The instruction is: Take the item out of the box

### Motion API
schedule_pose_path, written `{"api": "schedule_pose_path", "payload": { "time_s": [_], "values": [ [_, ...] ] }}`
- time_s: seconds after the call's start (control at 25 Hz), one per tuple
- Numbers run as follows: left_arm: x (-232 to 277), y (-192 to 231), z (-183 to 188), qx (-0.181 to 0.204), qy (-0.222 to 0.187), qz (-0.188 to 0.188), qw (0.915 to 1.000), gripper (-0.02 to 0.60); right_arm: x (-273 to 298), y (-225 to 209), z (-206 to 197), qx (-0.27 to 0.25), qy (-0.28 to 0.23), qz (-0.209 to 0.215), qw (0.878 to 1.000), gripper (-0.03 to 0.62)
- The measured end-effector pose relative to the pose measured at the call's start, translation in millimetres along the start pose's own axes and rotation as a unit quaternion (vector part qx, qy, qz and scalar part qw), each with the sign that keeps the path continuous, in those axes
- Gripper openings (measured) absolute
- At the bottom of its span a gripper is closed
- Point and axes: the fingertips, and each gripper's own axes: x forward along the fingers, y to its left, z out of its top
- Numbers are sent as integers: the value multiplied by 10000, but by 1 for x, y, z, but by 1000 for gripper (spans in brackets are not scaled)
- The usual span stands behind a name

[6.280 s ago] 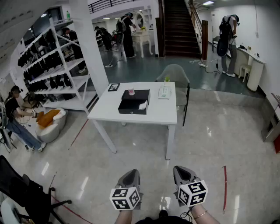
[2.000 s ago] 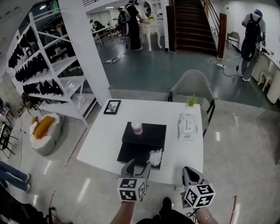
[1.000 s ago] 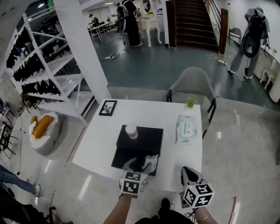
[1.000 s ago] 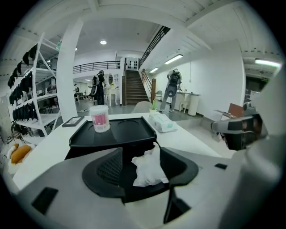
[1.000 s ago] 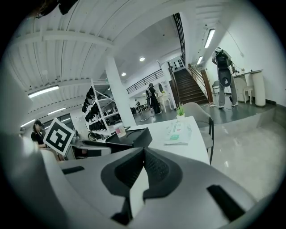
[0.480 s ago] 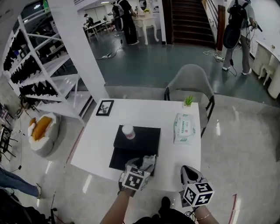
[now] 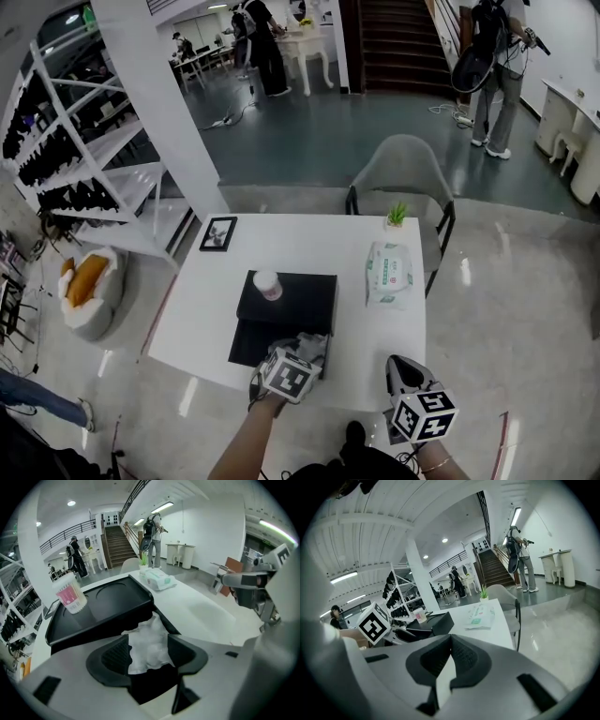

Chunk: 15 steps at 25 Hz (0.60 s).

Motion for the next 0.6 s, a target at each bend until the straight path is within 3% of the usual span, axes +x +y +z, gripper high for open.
{"api": "schedule_pose_path", "payload": {
  "time_s": [0.32, 0.6],
  "values": [
    [13, -5, -6, 351, 545, -31, 9979, 238, -2, -9, -2, 69, 15, -61, 10000, 0],
    [25, -5, -11, 364, 808, -243, 9958, 238, 1, -12, -4, 91, 46, -94, 9999, 0]
  ]
}}
